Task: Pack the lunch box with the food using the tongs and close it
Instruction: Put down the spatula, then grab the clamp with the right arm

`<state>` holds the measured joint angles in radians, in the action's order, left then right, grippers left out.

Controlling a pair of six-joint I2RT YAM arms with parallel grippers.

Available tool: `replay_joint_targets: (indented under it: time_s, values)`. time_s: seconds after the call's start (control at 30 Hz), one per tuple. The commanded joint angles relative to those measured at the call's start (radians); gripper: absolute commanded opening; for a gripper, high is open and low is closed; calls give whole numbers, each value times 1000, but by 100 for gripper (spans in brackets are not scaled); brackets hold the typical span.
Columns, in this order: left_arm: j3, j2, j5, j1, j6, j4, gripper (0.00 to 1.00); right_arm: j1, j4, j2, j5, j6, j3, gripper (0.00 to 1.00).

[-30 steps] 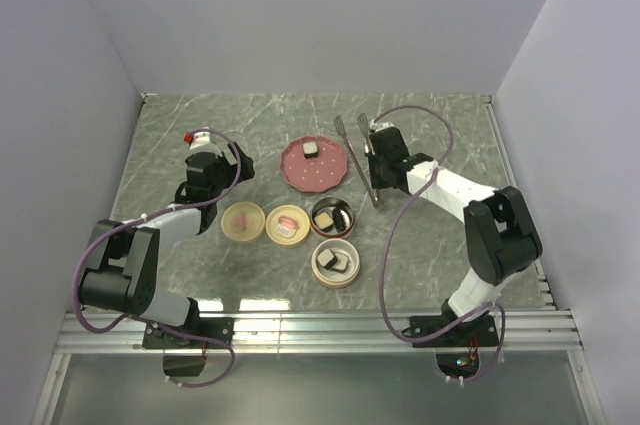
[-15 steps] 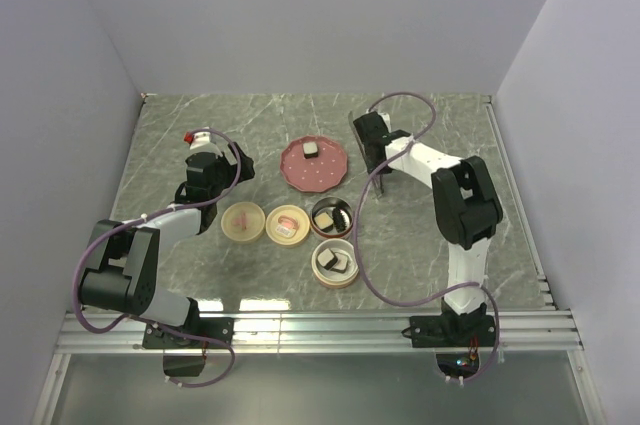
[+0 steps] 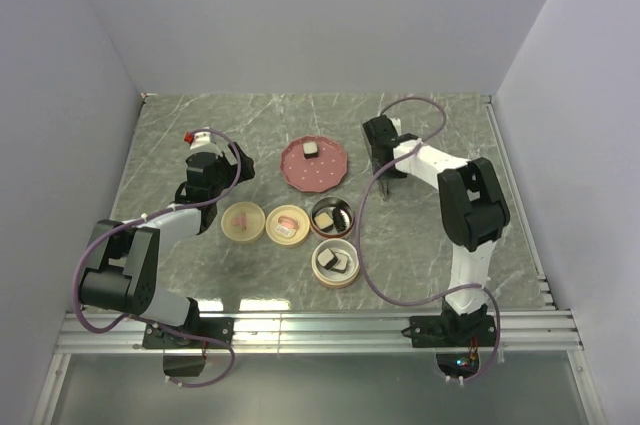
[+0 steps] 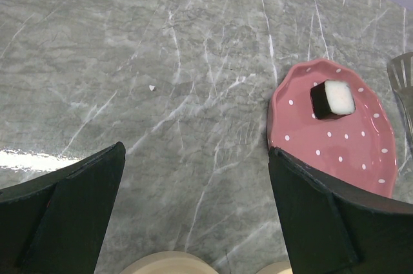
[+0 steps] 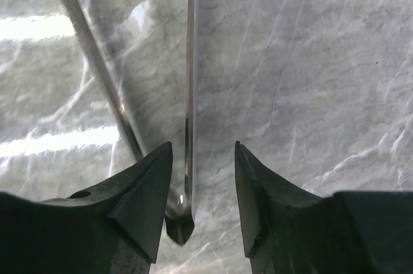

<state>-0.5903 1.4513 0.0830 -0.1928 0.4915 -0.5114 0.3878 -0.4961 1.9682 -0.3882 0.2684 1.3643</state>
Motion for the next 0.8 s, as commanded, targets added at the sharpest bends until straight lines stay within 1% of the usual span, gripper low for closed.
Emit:
replay_joint_targets:
  time_s: [0.0, 0.17, 0.27, 0.3, 0.4, 0.77]
  values:
    - [-25, 0, -14, 4, 9, -39, 100, -6, 99, -112, 26, 17, -51, 52]
    - [-23, -2, -12, 4, 7, -41, 100, -10, 201, -207, 32, 48, -131, 53]
    - [-23, 1, -12, 4, 5, -42, 99, -13, 260, -232, 103, 34, -172, 56]
    - [-26, 4, -12, 4, 7, -42, 99, -15, 269, -229, 151, 25, -174, 57]
    - [-28, 4, 1, 4, 13, -36, 99, -21, 263, -186, 164, 37, -146, 63]
    - [-23, -5, -2, 4, 13, -36, 100, -63, 203, -39, 230, 52, -30, 66]
